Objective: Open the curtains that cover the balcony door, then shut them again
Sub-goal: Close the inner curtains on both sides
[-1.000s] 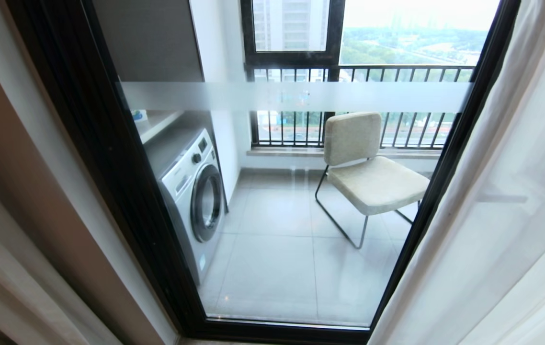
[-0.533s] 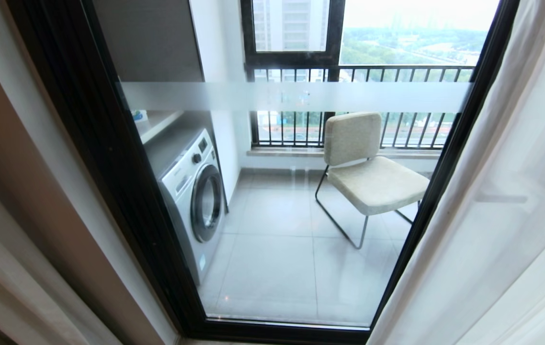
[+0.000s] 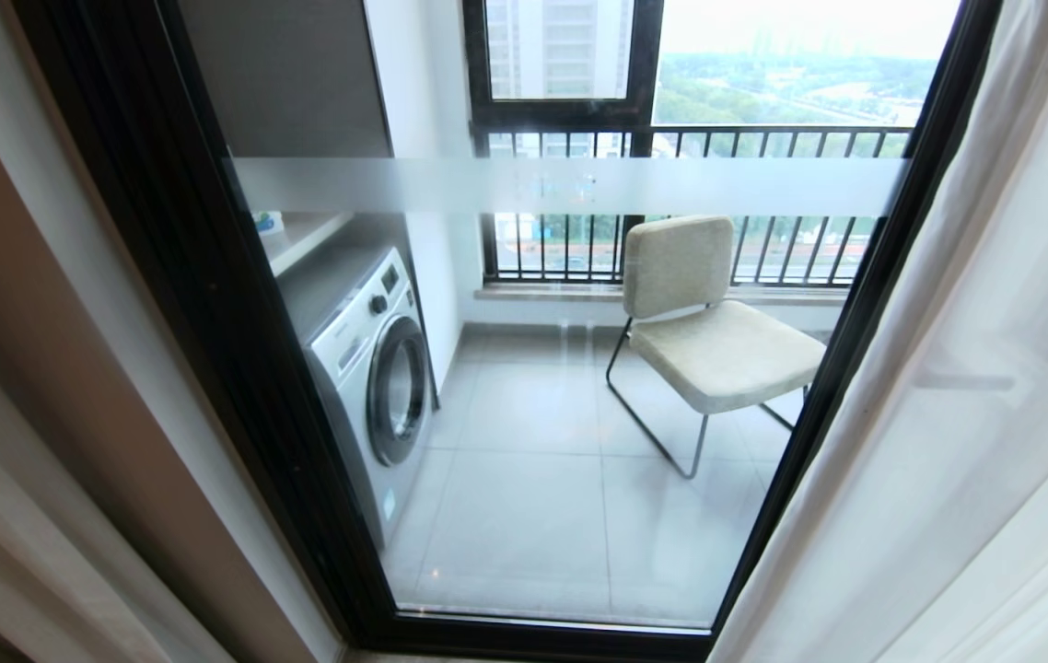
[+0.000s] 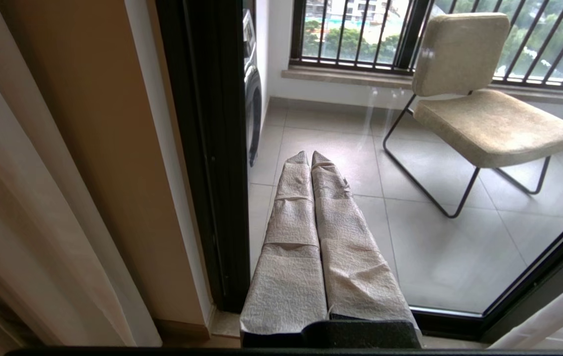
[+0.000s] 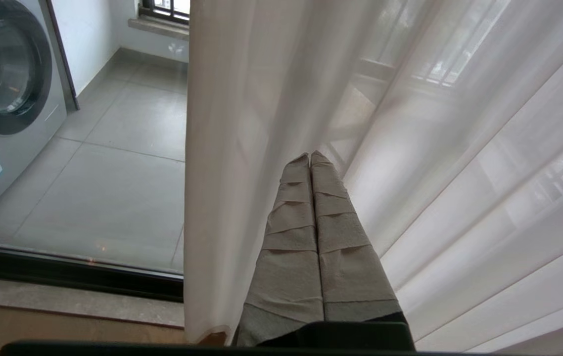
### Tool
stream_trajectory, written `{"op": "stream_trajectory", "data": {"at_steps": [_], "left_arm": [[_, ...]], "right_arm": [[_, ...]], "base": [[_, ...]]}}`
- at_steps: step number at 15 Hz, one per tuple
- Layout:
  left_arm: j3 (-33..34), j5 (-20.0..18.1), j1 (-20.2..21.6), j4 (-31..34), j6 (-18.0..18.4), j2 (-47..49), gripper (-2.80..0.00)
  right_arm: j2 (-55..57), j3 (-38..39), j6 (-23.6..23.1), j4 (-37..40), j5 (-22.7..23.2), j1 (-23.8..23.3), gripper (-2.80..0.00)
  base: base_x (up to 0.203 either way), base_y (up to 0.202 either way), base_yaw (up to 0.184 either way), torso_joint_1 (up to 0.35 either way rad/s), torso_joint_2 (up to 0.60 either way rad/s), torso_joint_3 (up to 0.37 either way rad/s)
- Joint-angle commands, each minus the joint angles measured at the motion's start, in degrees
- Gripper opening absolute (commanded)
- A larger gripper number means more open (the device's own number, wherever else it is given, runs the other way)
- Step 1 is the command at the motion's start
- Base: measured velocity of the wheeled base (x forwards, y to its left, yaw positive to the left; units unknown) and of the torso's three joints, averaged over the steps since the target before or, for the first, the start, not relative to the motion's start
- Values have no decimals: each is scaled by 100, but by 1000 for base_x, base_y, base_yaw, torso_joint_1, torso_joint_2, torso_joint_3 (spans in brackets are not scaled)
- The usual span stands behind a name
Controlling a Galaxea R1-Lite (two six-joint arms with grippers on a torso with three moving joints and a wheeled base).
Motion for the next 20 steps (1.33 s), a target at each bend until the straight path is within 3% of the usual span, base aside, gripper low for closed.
{"op": "stream_trajectory", "data": {"at_steps": [1, 5, 9, 12, 20], "left_arm": [[0, 5, 1, -2, -4, -2, -280], [0, 5, 1, -2, -4, -2, -280], [0, 5, 1, -2, -4, -2, -280], [0, 5, 1, -2, -4, -2, -280], [0, 5, 1, -2, -4, -2, -280]], "right_arm": [[-307, 384, -10, -97, 380, -254, -280], [-860, 735, 23, 257, 603, -348, -280], [-1875, 705, 67, 935, 1238, -490, -280], [-2007, 682, 274, 1145, 1264, -500, -280], [-2007, 726, 239, 995, 1273, -509, -280]], "base": [[0, 0, 0, 0, 0, 0], [0, 0, 0, 0, 0, 0], [0, 0, 0, 0, 0, 0], [0, 0, 0, 0, 0, 0], [0, 0, 0, 0, 0, 0]]}}
